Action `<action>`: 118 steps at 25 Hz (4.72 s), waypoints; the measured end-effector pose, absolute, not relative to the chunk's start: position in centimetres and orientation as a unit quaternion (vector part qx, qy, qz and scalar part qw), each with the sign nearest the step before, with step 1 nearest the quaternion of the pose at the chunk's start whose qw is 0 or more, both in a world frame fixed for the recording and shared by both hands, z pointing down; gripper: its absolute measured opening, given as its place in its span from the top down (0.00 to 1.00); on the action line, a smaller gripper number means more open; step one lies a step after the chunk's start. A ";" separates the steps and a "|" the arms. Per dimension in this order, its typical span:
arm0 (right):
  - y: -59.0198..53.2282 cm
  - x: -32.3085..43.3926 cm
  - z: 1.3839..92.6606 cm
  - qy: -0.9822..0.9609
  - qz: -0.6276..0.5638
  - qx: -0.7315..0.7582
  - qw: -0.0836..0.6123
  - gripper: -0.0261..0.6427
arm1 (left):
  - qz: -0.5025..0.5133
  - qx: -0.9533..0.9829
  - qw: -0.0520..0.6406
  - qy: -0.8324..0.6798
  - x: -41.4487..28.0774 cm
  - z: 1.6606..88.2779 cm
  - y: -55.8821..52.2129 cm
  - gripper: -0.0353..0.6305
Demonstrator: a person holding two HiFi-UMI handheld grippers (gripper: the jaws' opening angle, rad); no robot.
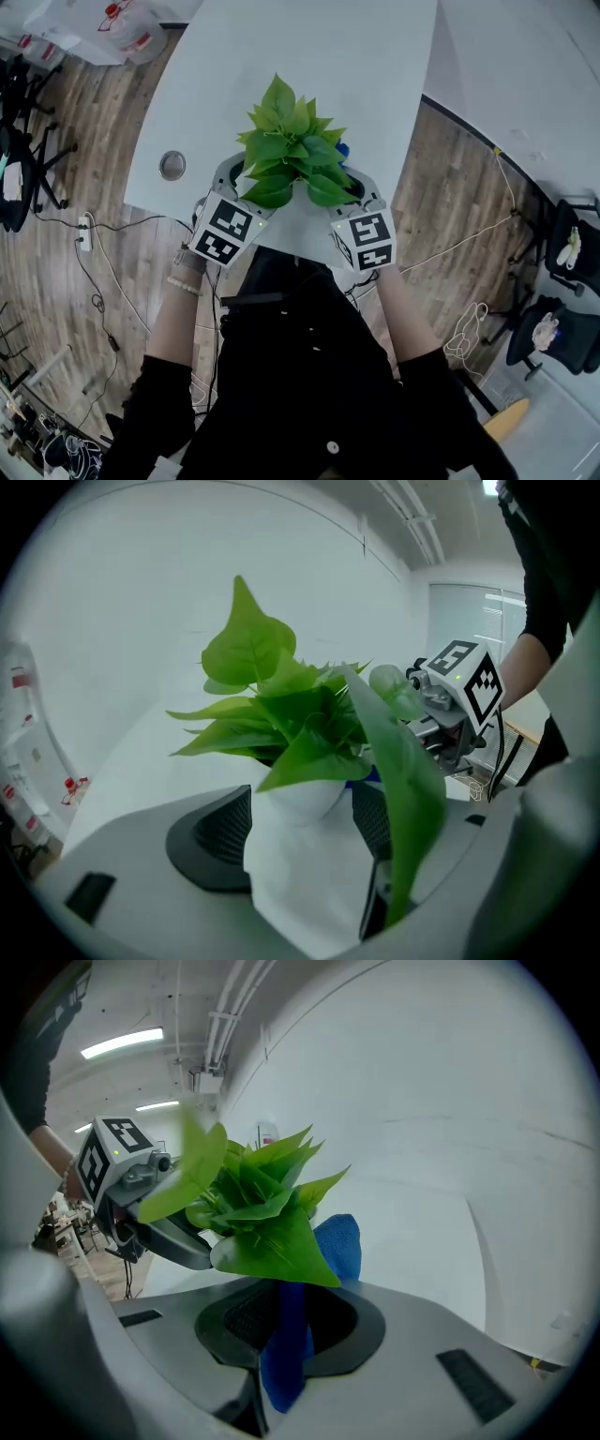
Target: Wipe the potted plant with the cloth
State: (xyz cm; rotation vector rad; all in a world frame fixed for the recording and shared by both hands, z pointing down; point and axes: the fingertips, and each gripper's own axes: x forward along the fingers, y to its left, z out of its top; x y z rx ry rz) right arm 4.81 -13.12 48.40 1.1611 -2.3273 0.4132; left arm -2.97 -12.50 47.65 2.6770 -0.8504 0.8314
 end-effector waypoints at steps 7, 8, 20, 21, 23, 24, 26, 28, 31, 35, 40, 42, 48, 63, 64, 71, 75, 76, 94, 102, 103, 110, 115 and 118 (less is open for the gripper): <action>-14.5 5.0 48.1 -0.854 0.149 0.429 0.253 0.83 | 0.275 0.915 0.087 -0.281 -2.0 47.3 -13.2 0.45; -14.4 5.0 48.1 -0.854 0.151 0.430 0.252 0.83 | 0.275 0.913 0.090 -0.286 -2.0 47.5 -13.1 0.45; -10.9 4.6 48.6 -0.862 0.153 0.405 0.265 0.83 | 0.285 0.883 0.128 -0.349 -1.5 48.2 -11.7 0.46; -10.7 4.5 48.6 -0.862 0.155 0.405 0.264 0.83 | 0.286 0.881 0.129 -0.354 -1.4 48.3 -11.6 0.46; -10.2 4.3 48.5 -0.862 0.159 0.405 0.260 0.83 | 0.288 0.876 0.131 -0.363 -1.3 48.3 -11.4 0.46; -9.9 4.1 48.4 -0.862 0.162 0.405 0.258 0.83 | 0.289 0.874 0.132 -0.367 -1.3 48.3 -11.2 0.46; -9.2 3.7 48.3 -0.865 0.165 0.401 0.254 0.83 | 0.290 0.870 0.132 -0.375 -1.1 48.4 -10.9 0.46; -8.5 3.4 48.1 -0.867 0.168 0.396 0.251 0.83 | 0.291 0.868 0.133 -0.379 -0.8 48.4 -10.6 0.46; -7.9 3.1 47.9 -0.869 0.173 0.393 0.246 0.83 | 0.288 0.869 0.138 -0.377 -0.4 48.4 -10.1 0.46; -7.7 3.2 47.9 -0.868 0.173 0.394 0.249 0.83 | 0.279 0.876 0.149 -0.364 -0.6 48.4 -9.5 0.46; -9.0 4.3 48.1 -0.860 0.167 0.409 0.254 0.83 | 0.282 0.882 0.147 -0.348 -1.6 48.5 -9.3 0.46; -9.7 4.7 48.2 -0.858 0.162 0.413 0.257 0.83 | 0.285 0.885 0.140 -0.341 -2.2 48.6 -9.4 0.46; -12.5 5.2 48.2 -0.856 0.142 0.424 0.261 0.83 | 0.286 0.898 0.112 -0.315 -3.4 47.9 -11.0 0.45; -14.0 4.4 48.4 -0.856 0.129 0.419 0.272 0.83 | 0.257 0.902 0.102 -0.333 -2.0 47.2 -14.2 0.46; -13.7 4.4 48.4 -0.857 0.131 0.417 0.273 0.83 | 0.260 0.898 0.106 -0.338 -2.0 47.5 -14.0 0.46; -10.4 3.7 48.7 -0.867 0.140 0.395 0.270 0.83 | 0.264 0.886 0.130 -0.358 -1.0 47.8 -11.2 0.46; -8.8 2.8 48.5 -0.872 0.147 0.383 0.267 0.83 | 0.268 0.886 0.134 -0.354 -0.6 47.8 -9.3 0.46; -8.5 2.6 48.3 -0.874 0.147 0.380 0.266 0.83 | 0.269 0.886 0.135 -0.353 -0.6 47.8 -8.9 0.47; -5.5 6.6 45.6 -0.871 0.128 0.399 0.256 0.83 | 0.251 0.875 0.096 -0.403 -3.0 43.3 -5.8 0.73; -4.6 9.1 41.1 -0.872 0.103 0.424 0.224 0.83 | 0.219 0.862 0.072 -0.452 -3.6 38.5 -5.1 0.91; -4.6 9.3 40.4 -0.872 0.099 0.427 0.219 0.83 | 0.216 0.860 0.070 -0.457 -3.7 37.9 -5.0 0.91; -4.5 10.5 35.4 -0.879 0.043 0.433 0.197 0.83 | 0.203 0.859 0.032 -0.470 -2.9 33.2 -4.4 0.92; -4.8 11.0 32.3 -0.884 0.033 0.434 0.170 0.83 | 0.190 0.863 -0.001 -0.468 -1.8 30.3 -4.2 0.92; -5.1 11.1 30.8 -0.886 0.028 0.435 0.158 0.83 | 0.184 0.866 -0.014 -0.465 -1.3 29.0 -4.0 0.92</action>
